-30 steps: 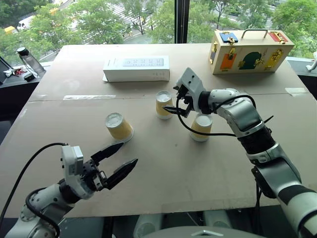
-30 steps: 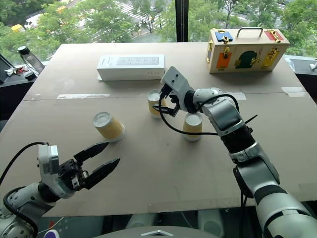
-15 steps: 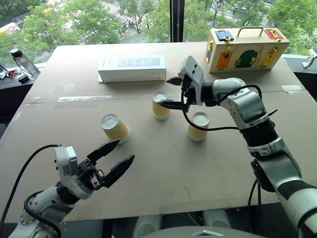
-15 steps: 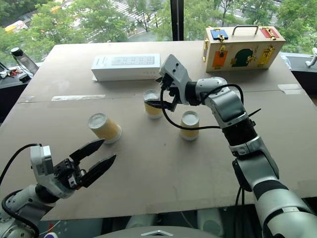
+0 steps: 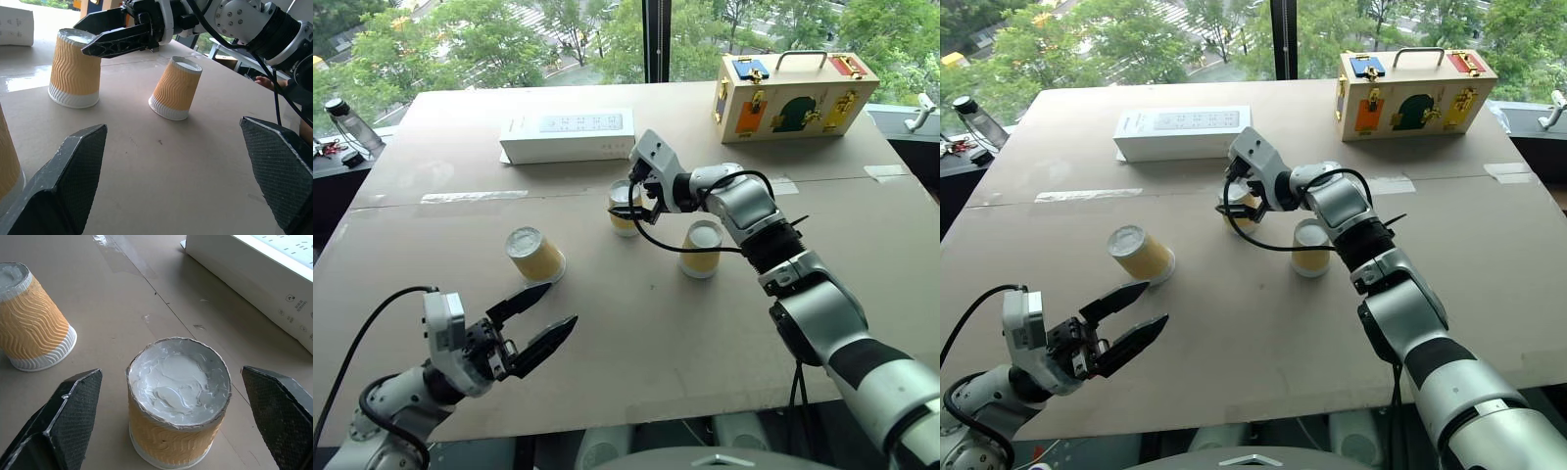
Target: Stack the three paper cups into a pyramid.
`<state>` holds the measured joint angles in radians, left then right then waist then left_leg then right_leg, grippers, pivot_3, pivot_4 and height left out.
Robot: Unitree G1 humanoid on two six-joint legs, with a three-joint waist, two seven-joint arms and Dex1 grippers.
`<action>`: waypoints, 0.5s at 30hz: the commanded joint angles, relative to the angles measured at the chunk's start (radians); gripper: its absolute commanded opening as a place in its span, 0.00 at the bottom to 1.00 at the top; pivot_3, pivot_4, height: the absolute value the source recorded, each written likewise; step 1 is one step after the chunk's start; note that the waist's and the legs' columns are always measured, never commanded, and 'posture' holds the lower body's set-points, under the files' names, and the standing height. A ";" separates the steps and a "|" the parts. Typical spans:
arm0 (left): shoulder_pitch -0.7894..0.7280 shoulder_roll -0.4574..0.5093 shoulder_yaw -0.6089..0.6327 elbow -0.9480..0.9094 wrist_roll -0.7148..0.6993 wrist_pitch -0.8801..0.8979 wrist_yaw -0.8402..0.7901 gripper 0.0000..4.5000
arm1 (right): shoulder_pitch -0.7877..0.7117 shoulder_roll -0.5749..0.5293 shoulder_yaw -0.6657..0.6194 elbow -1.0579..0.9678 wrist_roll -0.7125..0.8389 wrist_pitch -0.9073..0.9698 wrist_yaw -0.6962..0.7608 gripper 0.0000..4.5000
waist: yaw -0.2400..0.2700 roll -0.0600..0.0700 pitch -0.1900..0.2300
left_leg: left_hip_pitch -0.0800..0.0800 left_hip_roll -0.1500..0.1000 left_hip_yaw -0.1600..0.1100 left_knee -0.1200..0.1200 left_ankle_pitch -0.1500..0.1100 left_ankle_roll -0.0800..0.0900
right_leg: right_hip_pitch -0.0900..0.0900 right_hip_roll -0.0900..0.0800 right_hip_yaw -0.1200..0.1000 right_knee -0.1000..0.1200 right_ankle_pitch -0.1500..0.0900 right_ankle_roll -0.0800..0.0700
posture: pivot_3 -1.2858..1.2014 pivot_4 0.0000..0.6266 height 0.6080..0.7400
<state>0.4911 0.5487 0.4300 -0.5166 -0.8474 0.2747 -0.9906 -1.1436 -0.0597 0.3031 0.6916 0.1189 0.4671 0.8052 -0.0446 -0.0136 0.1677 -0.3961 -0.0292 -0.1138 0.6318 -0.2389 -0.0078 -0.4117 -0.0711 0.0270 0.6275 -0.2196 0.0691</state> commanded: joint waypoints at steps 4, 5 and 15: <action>0.025 -0.034 -0.004 -0.017 0.024 -0.051 -0.013 1.00 | -0.072 0.029 -0.028 0.139 -0.036 -0.116 0.023 0.58 | 0.003 0.000 0.000 | 0.000 0.000 -0.001 0.000 0.000 0.000 | 0.000 0.000 0.000 0.000 0.000 0.000 | 0.52 0.24 1.00; 0.030 -0.041 -0.007 -0.015 0.029 -0.058 -0.015 1.00 | -0.072 0.015 -0.030 0.128 -0.039 -0.126 0.038 0.53 | 0.003 0.000 0.000 | 0.000 0.000 0.000 0.000 0.000 0.000 | 0.000 0.000 0.000 0.000 0.000 0.000 | 0.52 0.24 1.00; -0.001 -0.049 -0.020 0.062 0.059 -0.085 -0.054 1.00 | 0.025 -0.177 -0.044 -0.434 0.073 0.077 0.231 0.53 | 0.001 0.000 0.000 | 0.000 0.000 -0.001 0.000 0.000 -0.001 | 0.000 0.000 0.000 0.000 0.000 0.000 | 0.52 0.24 1.00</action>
<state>0.4925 0.4935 0.4088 -0.4666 -0.7874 0.2083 -1.0302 -1.1322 -0.2263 0.2623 0.3972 0.1473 0.4820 0.9982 -0.0436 -0.0131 0.1678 -0.3966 -0.0288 -0.1150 0.6318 -0.2387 -0.0084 -0.4118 -0.0708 0.0262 0.6276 -0.2196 0.0691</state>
